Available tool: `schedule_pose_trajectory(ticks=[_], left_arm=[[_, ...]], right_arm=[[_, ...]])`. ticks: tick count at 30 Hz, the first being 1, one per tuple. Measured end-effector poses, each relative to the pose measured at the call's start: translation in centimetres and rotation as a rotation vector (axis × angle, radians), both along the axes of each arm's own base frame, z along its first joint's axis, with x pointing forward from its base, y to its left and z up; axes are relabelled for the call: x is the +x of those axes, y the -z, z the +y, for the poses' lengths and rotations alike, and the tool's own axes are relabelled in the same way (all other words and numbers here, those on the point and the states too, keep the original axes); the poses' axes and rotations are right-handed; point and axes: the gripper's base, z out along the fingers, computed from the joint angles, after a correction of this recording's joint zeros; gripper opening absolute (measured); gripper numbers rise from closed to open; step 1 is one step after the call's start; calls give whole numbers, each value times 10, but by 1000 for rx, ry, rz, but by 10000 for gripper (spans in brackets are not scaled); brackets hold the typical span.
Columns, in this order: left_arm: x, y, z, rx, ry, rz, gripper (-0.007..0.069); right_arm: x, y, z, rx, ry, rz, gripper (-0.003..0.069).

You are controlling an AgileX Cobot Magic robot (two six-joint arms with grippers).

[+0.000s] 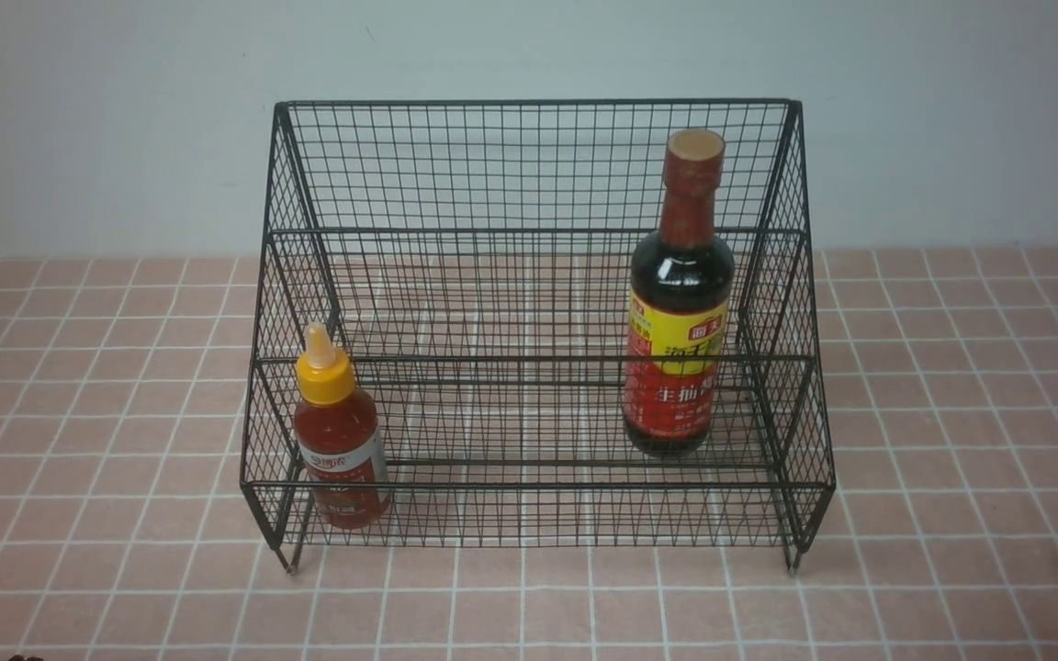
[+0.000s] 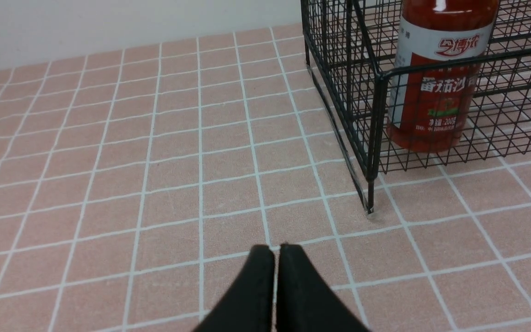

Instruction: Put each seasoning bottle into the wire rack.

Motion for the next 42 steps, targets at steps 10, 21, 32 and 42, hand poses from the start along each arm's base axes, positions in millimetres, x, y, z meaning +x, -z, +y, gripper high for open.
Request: schedule_pose_trajectory(ticks=[10,21,32,42], left_arm=[[0,0,0,0,0,0,-7],[0,0,0,0,0,1,-7],[0,0,0,0,0,1,-7],[0,0,0,0,0,1,-7]], right_arm=[[0,0,0,0,0,0,-10],[0,0,0,0,0,0,-10],[0,0,2,-2,-44,0,-10],[0,0,3,4,-48,0,-10]])
